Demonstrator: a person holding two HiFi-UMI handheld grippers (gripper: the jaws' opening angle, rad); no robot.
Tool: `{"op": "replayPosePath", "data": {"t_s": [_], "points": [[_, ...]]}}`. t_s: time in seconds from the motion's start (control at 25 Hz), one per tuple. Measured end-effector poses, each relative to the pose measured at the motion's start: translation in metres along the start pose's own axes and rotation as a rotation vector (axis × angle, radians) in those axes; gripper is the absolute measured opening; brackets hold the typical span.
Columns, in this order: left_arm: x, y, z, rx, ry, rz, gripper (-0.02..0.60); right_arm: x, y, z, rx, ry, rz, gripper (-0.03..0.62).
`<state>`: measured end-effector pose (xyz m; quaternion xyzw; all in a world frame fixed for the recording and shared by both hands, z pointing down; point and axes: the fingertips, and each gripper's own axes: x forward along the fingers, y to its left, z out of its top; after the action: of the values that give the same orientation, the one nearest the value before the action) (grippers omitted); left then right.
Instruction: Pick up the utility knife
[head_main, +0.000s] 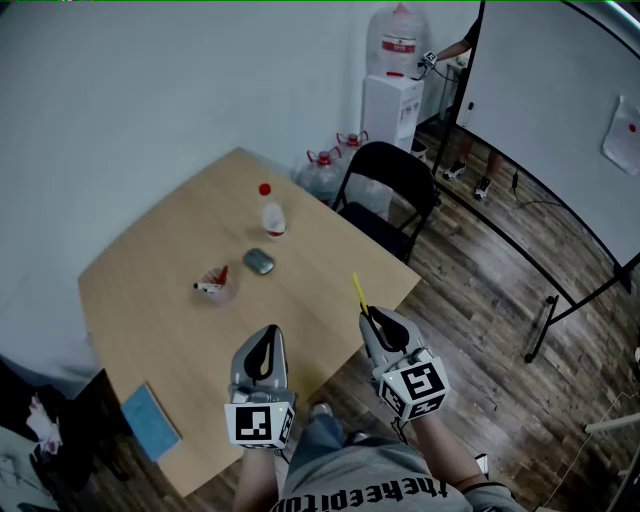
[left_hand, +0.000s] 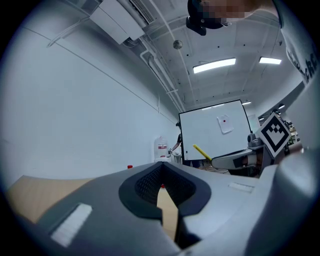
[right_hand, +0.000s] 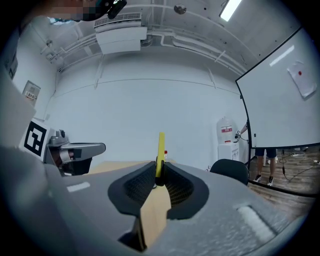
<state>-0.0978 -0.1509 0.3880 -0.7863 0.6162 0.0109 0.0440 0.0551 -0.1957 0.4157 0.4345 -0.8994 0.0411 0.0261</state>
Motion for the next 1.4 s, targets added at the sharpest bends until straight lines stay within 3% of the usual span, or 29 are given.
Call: {"op": "replayPosePath", "data": {"t_s": [0.6, 1.4], "points": [[-0.004, -0.008, 0.008, 0.003, -0.010, 0.006, 0.020, -0.017, 0.008, 0.029, -0.059, -0.127, 0.028, 0.058], [-0.001, -0.002, 0.006, 0.005, -0.009, 0.004, 0.020, -0.012, 0.007, 0.033, -0.055, -0.147, 0.019, 0.058]]}}
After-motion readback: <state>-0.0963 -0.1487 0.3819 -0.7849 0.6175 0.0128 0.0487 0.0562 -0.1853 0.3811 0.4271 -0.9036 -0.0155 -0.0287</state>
